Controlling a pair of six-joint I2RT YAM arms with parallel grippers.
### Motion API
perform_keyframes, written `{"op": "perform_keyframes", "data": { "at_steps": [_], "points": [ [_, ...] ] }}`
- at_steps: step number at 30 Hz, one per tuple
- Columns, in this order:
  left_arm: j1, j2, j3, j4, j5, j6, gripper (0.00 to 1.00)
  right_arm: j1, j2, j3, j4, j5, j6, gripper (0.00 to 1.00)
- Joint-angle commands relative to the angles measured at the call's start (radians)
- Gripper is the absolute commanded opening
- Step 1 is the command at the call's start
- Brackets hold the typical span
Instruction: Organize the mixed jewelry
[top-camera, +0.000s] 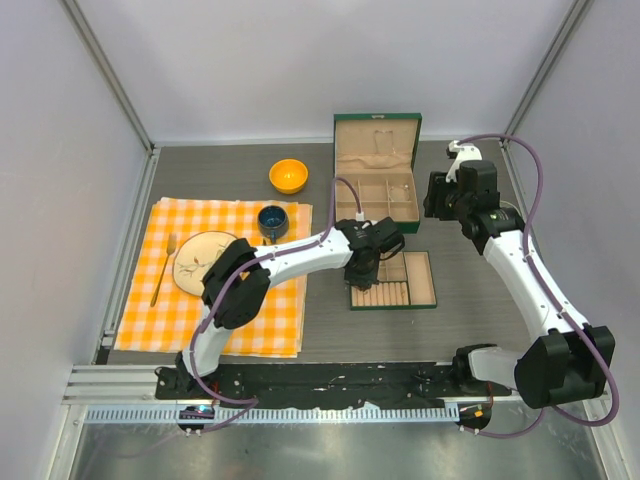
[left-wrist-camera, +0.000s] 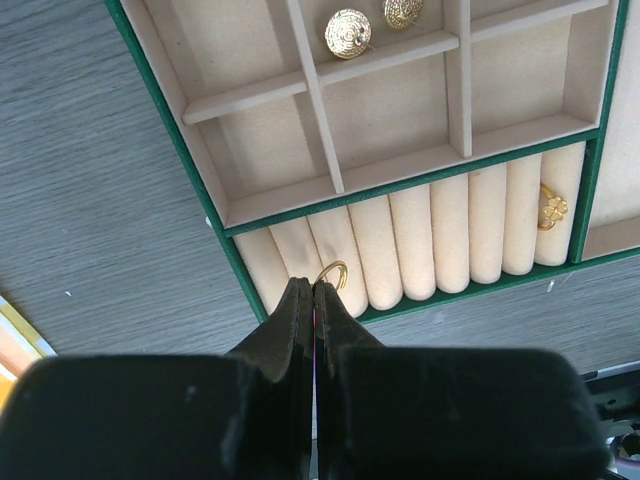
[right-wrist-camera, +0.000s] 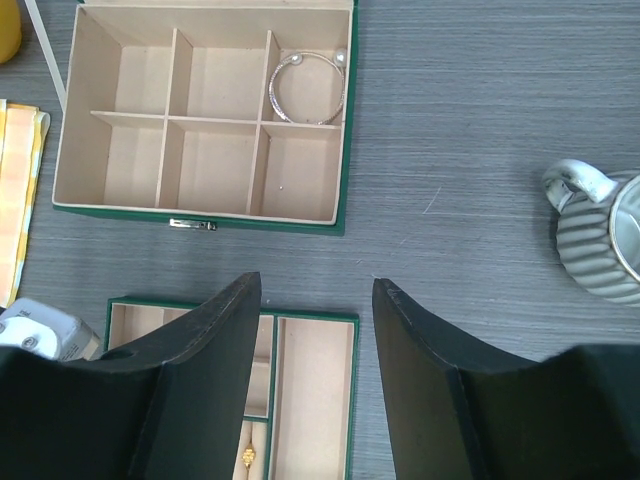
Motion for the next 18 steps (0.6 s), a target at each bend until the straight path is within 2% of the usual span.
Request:
{"op": "perform_keyframes", "data": {
  "at_steps": [1, 18],
  "points": [
    [-0.005, -0.011, 0.030, -0.009, -0.042, 0.003, 0.00, 0.000, -0.031, -0.001, 0.047, -0.005, 0.014, 0.54],
    [-0.015, -0.032, -0.016, -0.018, -0.116, -0.014, 0.00, -0.006, -0.042, -0.016, 0.056, -0.043, 0.023, 0.54]
  ]
}}
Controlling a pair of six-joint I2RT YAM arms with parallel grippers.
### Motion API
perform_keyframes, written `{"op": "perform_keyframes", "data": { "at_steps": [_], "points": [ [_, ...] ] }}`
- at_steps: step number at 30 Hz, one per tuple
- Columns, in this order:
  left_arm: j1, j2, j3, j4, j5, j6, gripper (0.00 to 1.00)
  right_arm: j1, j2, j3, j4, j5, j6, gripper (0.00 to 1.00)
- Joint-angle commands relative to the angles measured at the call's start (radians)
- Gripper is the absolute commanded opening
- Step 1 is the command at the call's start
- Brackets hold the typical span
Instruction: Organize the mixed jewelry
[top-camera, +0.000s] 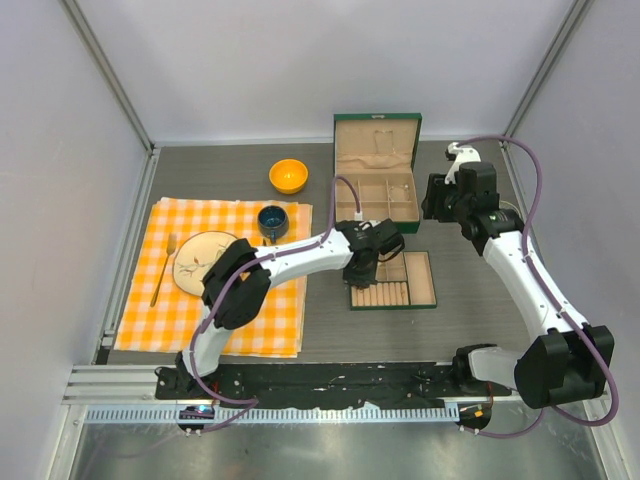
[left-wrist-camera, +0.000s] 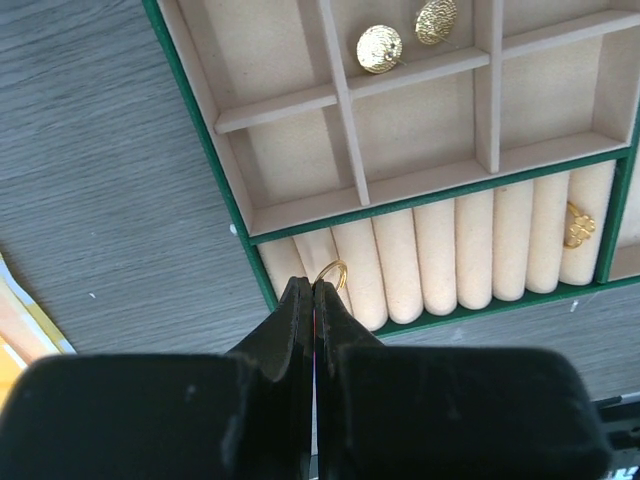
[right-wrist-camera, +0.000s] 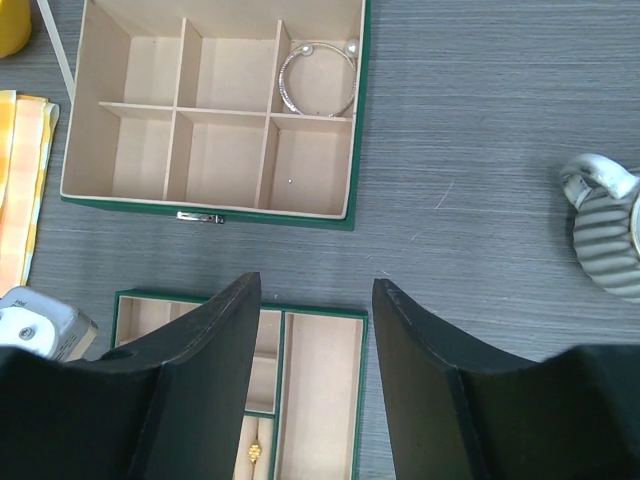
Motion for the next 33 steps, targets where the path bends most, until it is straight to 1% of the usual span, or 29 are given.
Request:
{"op": "perform_keyframes", "data": {
  "at_steps": [1, 7, 10, 12, 14, 15, 18, 20, 21, 25, 31, 33],
  "points": [
    [-0.014, -0.035, -0.010, -0.015, -0.074, -0.014, 0.00, -0.005, -0.043, 0.000, 0.051, -0.019, 0.014, 0.54],
    [-0.032, -0.043, -0.015, -0.023, -0.110, -0.034, 0.00, -0.007, -0.051, -0.007, 0.045, -0.013, -0.006, 0.54],
    [-0.041, -0.043, -0.005, -0.021, -0.113, -0.032, 0.00, -0.005, -0.045, -0.003, 0.001, 0.001, -0.044, 0.54],
    [-0.043, -0.049, -0.005, -0.015, -0.107, -0.028, 0.00, -0.005, -0.046, -0.008, -0.044, 0.001, -0.075, 0.52],
    [-0.044, -0.060, -0.010, -0.012, -0.107, -0.025, 0.00, -0.007, -0.055, -0.034, -0.071, 0.001, -0.124, 0.50],
    [-0.044, -0.065, -0.011, -0.005, -0.104, -0.022, 0.00, -0.007, -0.068, -0.046, -0.078, 0.036, -0.139, 0.50],
    [-0.044, -0.086, -0.018, 0.003, -0.108, -0.012, 0.00, -0.007, -0.089, -0.124, -0.090, 0.032, -0.188, 0.50],
    [-0.044, -0.094, -0.018, 0.008, -0.114, -0.005, 0.00, -0.008, -0.088, -0.144, -0.113, 0.018, -0.202, 0.50],
    [-0.043, -0.103, -0.018, 0.011, -0.123, 0.001, 0.00, -0.005, -0.079, -0.158, -0.120, -0.016, -0.202, 0.50],
    [-0.044, -0.126, -0.027, 0.022, -0.148, 0.017, 0.00, -0.007, -0.042, -0.178, -0.154, -0.034, -0.205, 0.49],
    [-0.044, -0.154, -0.062, 0.034, -0.202, 0.037, 0.00, -0.007, 0.029, -0.152, -0.183, -0.021, -0.214, 0.47],
    [-0.043, -0.161, -0.074, 0.038, -0.228, 0.044, 0.00, -0.007, 0.081, -0.140, -0.203, -0.007, -0.230, 0.46]
  ]
}}
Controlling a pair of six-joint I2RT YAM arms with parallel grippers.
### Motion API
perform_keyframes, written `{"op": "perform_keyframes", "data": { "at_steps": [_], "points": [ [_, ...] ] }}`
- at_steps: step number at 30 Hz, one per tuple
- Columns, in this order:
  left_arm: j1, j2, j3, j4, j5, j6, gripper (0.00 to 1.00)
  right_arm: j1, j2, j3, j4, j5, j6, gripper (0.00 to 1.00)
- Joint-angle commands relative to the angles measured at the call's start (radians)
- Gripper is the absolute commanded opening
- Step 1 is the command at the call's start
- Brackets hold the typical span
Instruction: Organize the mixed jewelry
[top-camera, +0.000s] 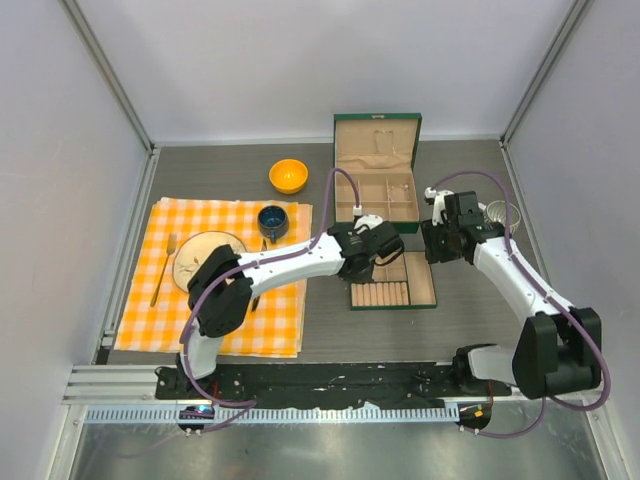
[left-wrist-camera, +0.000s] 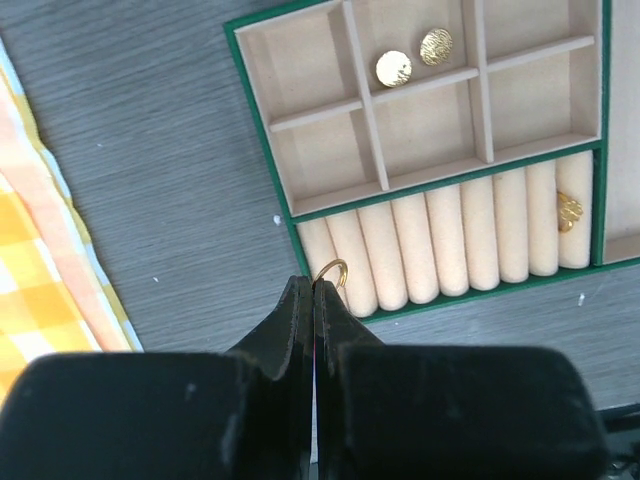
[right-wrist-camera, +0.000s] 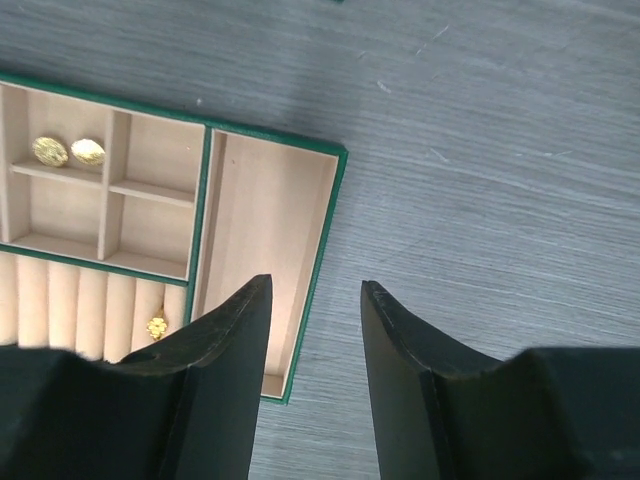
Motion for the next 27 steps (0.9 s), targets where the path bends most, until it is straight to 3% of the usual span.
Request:
{"op": "perform_keyframes", "data": {
  "at_steps": [1, 17, 27],
  "points": [
    [-0.004, -0.066, -0.038, 0.030, -0.095, 0.023, 0.00, -0.005, 0.079, 0.038, -0.031, 0.021, -0.038, 0.46],
    [0.025, -0.117, -0.112, 0.057, -0.156, 0.040, 0.00, -0.002, 0.249, 0.058, 0.000, 0.046, -0.061, 0.41],
    [0.032, -0.131, -0.135, 0.056, -0.173, 0.033, 0.00, 0.064, 0.320, 0.081, 0.028, 0.040, -0.012, 0.36]
  ]
}}
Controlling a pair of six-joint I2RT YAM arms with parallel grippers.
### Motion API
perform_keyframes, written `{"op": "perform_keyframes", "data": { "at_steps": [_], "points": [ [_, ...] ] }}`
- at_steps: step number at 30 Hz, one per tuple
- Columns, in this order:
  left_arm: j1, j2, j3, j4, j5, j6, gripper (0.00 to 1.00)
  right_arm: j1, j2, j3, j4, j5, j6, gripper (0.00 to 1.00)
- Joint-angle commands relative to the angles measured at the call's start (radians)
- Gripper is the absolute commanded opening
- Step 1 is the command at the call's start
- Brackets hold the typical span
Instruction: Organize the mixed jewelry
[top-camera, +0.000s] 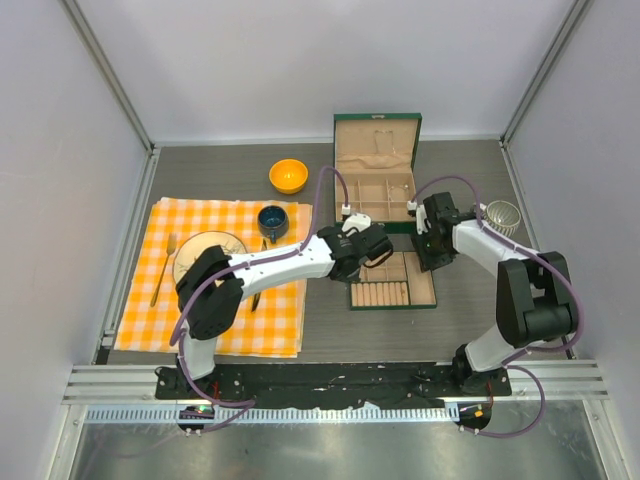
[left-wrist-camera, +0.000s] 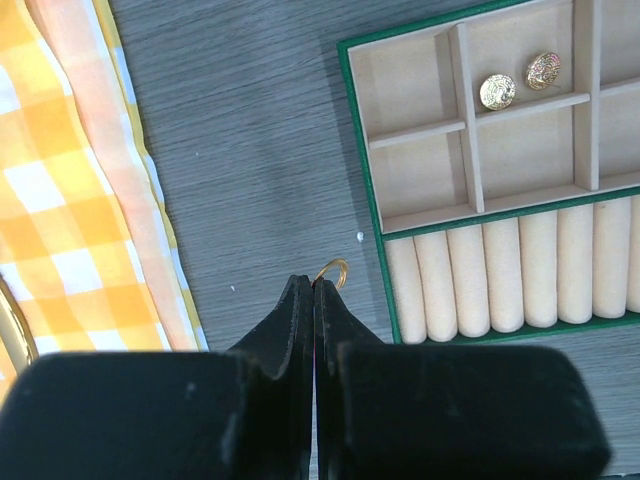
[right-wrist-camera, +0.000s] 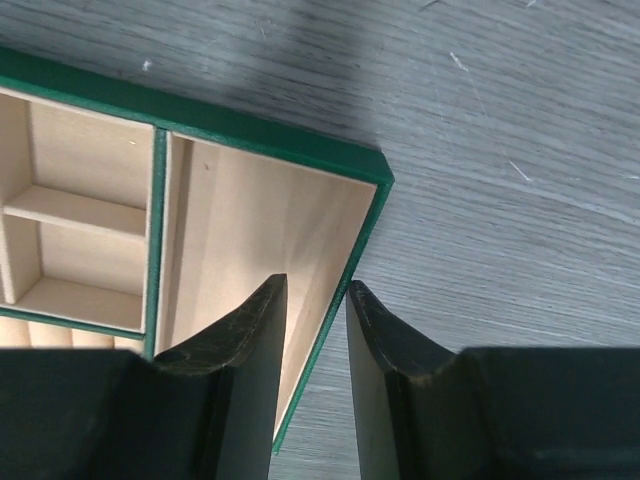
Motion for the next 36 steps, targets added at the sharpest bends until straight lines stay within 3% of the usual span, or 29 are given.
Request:
{"op": "perform_keyframes", "data": {
  "at_steps": [1, 10, 25, 36],
  "points": [
    [0.009, -0.059, -0.016, 0.024, -0.047, -0.006, 0.00, 0.037, 0.015, 0.046, 0.037, 0.006, 0.036, 0.35],
    [0.018, -0.053, -0.039, 0.018, -0.041, -0.040, 0.00, 0.067, 0.057, 0.067, 0.046, -0.047, 0.081, 0.32],
    [0.029, -0.056, -0.046, -0.015, -0.045, -0.084, 0.00, 0.082, 0.109, 0.093, 0.084, -0.061, 0.217, 0.10],
    [0.039, -0.051, -0.033, -0.042, -0.030, -0.101, 0.00, 0.084, 0.133, 0.153, 0.116, -0.083, 0.331, 0.02]
  ]
}}
